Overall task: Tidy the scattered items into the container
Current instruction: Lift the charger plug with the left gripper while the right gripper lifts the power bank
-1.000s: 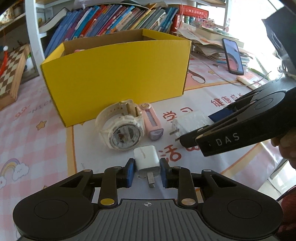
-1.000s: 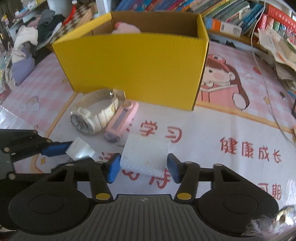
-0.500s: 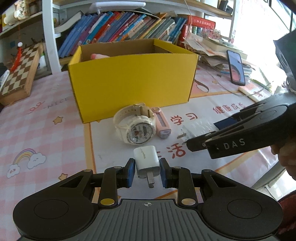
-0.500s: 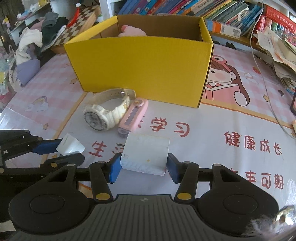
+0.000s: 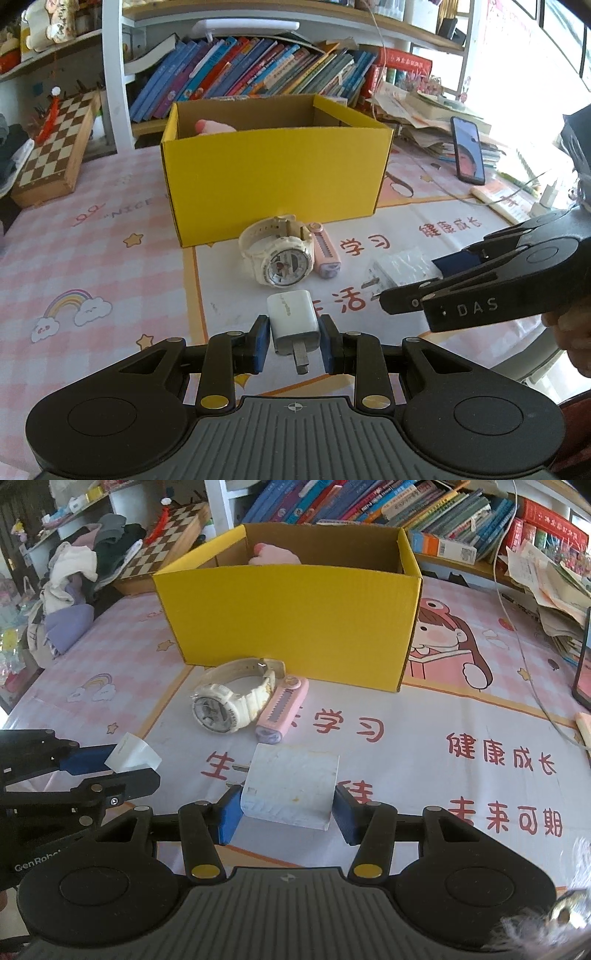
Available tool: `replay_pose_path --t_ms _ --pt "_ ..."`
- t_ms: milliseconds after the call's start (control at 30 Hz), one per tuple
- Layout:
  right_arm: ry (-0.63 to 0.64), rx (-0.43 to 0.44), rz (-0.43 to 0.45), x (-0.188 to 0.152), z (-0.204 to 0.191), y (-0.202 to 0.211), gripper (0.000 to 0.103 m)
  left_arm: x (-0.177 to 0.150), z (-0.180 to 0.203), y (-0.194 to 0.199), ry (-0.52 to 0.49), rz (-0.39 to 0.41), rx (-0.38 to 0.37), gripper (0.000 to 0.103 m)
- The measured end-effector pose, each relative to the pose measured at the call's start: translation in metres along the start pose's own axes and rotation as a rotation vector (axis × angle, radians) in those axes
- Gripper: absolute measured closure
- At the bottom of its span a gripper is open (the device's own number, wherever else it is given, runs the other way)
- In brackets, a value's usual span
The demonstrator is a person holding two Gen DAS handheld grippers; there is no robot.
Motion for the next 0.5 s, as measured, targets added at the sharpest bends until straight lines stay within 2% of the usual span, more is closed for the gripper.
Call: replay_pose_path --t_ms 500 --pt "-0.015 0.003 0.008 -0.0068 -0.0022 0.0052 0.053 -0.0014 0.0006 -0.0003 -0.010 -0.012 -0.012 0.076"
Point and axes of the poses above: each gripper's, at about its wrist camera, not at the fingertips, and y roughly against the way its jaws point, z to its right, x to its top, the point moved 7 cm from there along -y, roughly the way its jaws point, and after that the axes turned 4 degrees about y, right-handed, at the moved point
